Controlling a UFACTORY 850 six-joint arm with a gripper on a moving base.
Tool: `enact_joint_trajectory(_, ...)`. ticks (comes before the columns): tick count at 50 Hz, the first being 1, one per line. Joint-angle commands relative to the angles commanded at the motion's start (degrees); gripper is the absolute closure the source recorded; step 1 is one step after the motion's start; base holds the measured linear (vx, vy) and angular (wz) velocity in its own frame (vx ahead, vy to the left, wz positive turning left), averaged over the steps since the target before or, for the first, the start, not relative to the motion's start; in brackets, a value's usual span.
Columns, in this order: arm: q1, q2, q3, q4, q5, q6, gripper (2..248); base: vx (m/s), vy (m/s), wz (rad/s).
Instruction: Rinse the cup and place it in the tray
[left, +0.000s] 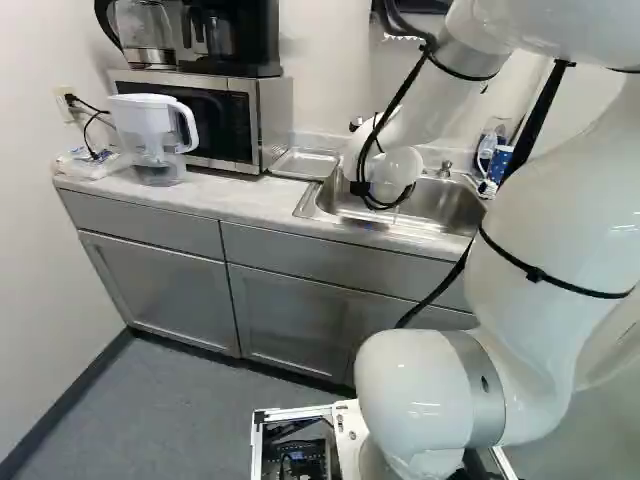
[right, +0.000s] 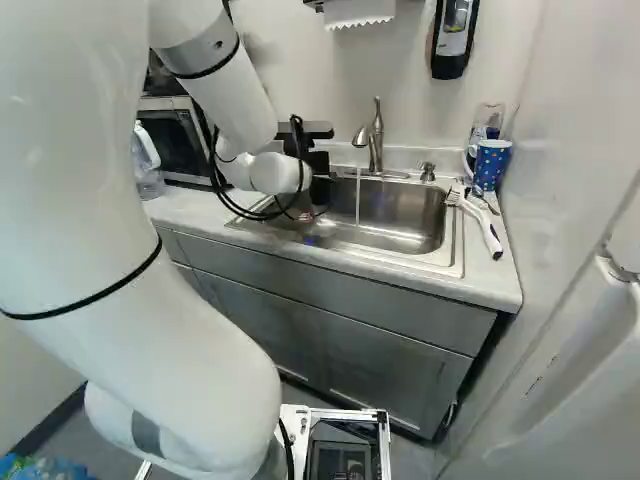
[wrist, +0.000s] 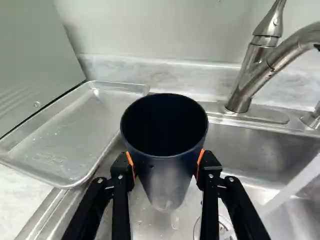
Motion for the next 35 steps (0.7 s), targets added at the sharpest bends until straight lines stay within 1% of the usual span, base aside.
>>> enact_joint_trajectory(24,-3.7,1.5,1.5,0.0,0.0,0.0,125,0.000,0.000,0.000)
enact_joint_trajectory(35,-5.5,2.4,2.5,0.0,-0.8,0.0,125,0.000,0.000,0.000)
